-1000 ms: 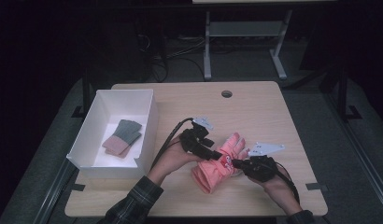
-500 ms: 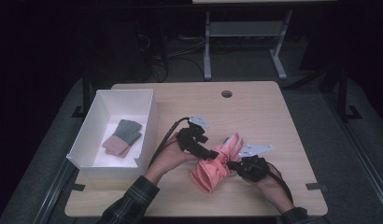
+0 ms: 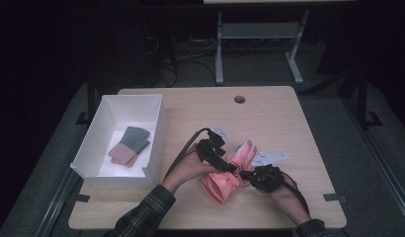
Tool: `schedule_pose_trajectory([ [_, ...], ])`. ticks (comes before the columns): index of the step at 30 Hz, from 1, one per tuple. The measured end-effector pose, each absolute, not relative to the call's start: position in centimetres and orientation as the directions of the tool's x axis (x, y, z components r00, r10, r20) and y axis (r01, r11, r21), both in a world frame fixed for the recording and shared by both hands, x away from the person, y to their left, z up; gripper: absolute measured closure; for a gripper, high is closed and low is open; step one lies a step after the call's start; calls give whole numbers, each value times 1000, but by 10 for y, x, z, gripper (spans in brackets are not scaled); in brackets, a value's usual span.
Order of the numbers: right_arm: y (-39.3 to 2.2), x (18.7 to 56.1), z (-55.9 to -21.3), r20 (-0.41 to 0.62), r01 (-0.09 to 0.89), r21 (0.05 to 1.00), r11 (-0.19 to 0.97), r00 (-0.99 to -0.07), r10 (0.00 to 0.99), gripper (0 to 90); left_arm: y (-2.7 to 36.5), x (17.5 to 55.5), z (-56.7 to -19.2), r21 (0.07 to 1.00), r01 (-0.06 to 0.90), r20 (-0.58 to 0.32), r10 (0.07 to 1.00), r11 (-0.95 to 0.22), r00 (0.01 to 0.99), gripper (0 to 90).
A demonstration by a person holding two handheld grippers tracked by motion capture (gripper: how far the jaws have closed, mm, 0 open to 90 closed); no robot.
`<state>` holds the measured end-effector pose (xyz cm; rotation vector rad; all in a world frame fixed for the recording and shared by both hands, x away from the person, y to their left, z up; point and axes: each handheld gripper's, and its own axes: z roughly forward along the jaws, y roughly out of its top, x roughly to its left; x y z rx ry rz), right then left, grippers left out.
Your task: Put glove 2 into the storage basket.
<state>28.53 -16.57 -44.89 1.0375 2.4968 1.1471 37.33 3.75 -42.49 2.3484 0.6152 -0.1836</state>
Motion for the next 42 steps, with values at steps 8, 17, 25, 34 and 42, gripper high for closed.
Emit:
schedule_pose_trajectory([
  [8,-163,284,-450,92,523,716,462,-727,680,900,38,377,-444,552,524,-368,374,-648,851,132],
  [17,-161,285,-453,87,523,708,475,-732,676,900,41,384,-458,519,565,-456,351,-642,818,130],
  [25,-160,285,-454,69,511,708,487,-737,672,900,39,384,-460,510,571,-509,309,-643,803,225],
  [34,-160,285,-455,76,520,707,480,-730,679,900,42,388,-463,487,588,-564,282,-646,776,358],
  [42,-159,286,-455,71,516,708,482,-732,678,900,46,391,-464,486,598,-582,275,-637,765,522],
])
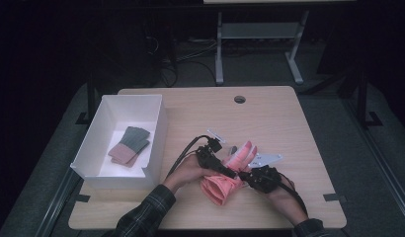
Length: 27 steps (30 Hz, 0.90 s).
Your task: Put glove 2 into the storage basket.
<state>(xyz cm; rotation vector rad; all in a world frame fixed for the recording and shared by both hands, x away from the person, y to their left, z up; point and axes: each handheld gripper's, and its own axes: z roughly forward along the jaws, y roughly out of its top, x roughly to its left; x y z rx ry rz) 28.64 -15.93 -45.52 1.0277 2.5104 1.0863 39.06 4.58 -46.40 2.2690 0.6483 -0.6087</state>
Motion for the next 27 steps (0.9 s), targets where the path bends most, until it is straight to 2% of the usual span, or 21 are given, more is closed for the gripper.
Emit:
schedule_pose_trajectory([
  [6,-164,286,-454,95,520,716,465,-733,673,899,49,390,-463,495,618,-589,287,-611,756,605],
  [9,-172,281,-447,125,516,736,438,-740,661,716,49,388,-459,503,618,-581,293,-605,760,617],
  [10,-172,281,-447,125,516,736,438,-740,661,716,49,388,-459,503,618,-581,293,-605,760,618],
  [11,-178,276,-443,133,511,747,425,-741,658,617,50,389,-458,505,623,-590,288,-597,754,618],
  [15,-192,270,-438,139,505,775,380,-723,676,420,52,388,-454,509,636,-596,295,-581,747,619],
  [16,-192,270,-438,139,505,775,380,-723,676,420,52,388,-454,509,636,-596,295,-581,747,619],
  [19,-205,270,-436,146,518,782,348,-694,705,261,55,388,-446,520,643,-590,308,-562,747,620],
  [20,-205,270,-436,146,518,782,348,-694,705,261,55,388,-446,520,643,-590,308,-562,747,620],
  [21,-209,272,-438,151,535,767,354,-687,711,197,58,388,-442,529,639,-585,306,-558,751,620],
  [22,-209,272,-438,151,535,767,354,-687,711,197,58,388,-442,529,639,-585,306,-558,751,621],
  [24,-213,273,-443,154,564,744,358,-667,729,139,62,388,-436,541,639,-572,317,-547,756,622],
  [27,-216,274,-448,144,574,735,360,-652,745,136,67,388,-427,547,637,-563,325,-543,760,622],
])
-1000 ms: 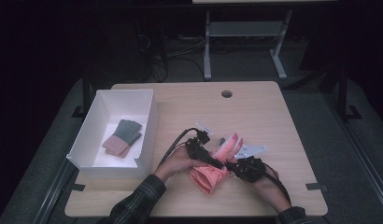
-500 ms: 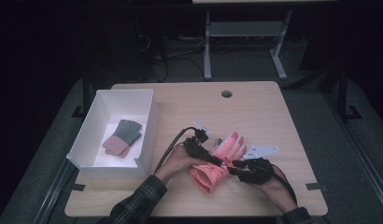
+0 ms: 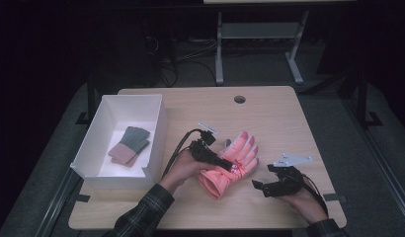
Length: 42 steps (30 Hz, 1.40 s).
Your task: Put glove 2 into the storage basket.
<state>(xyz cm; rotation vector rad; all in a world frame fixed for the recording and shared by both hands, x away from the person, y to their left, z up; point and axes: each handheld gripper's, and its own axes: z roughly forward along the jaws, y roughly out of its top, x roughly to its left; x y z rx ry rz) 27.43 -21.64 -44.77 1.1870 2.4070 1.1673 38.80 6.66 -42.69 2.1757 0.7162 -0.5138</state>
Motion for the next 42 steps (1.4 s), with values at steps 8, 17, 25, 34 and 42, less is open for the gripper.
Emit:
schedule_pose_trajectory([
  [8,-215,277,-456,127,583,721,374,-642,756,107,78,386,-400,564,650,-526,386,-509,758,620],
  [17,-216,278,-457,116,581,723,374,-636,763,108,99,390,-358,586,641,-476,430,-495,767,619],
  [25,-217,279,-459,109,588,716,376,-627,772,108,128,393,-322,607,658,-453,486,-446,747,619],
  [34,-217,279,-460,93,587,712,386,-623,776,109,159,395,-286,642,654,-421,529,-400,737,619],
  [42,-217,280,-460,94,591,711,382,-618,780,109,191,396,-261,663,652,-392,571,-369,722,618],
])
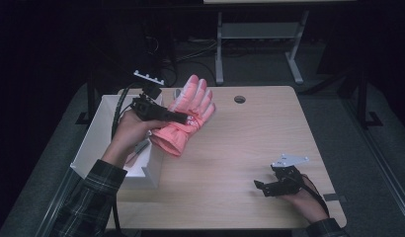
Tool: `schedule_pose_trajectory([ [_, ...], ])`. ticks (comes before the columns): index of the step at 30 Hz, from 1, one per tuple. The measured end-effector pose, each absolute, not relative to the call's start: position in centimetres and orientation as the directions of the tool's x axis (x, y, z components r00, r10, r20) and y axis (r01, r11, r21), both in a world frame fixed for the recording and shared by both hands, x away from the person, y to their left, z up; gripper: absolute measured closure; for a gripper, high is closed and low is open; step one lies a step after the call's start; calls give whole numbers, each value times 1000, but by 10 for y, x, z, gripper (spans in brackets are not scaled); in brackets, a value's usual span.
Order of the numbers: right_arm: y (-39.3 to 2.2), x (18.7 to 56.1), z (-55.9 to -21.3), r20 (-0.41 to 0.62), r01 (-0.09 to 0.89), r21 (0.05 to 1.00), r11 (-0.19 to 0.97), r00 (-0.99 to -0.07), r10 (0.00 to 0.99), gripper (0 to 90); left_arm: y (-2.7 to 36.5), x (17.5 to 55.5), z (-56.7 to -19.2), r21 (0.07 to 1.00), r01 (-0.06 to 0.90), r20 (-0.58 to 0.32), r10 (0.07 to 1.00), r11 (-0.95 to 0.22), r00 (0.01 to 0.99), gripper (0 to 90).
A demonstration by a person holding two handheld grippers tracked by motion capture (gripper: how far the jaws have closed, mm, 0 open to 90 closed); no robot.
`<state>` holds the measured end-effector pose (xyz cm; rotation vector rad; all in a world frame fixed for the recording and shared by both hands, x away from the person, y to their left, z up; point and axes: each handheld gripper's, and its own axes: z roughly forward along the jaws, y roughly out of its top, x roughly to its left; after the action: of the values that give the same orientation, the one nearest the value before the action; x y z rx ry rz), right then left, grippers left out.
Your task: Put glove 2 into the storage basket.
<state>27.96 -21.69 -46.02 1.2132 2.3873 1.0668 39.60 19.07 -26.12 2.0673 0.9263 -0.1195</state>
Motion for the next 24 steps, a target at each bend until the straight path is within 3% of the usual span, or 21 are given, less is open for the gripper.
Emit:
schedule_pose_trajectory([
  [24,-217,280,-461,74,577,710,404,-631,772,109,301,397,-263,686,708,-412,714,-166,566,617],
])
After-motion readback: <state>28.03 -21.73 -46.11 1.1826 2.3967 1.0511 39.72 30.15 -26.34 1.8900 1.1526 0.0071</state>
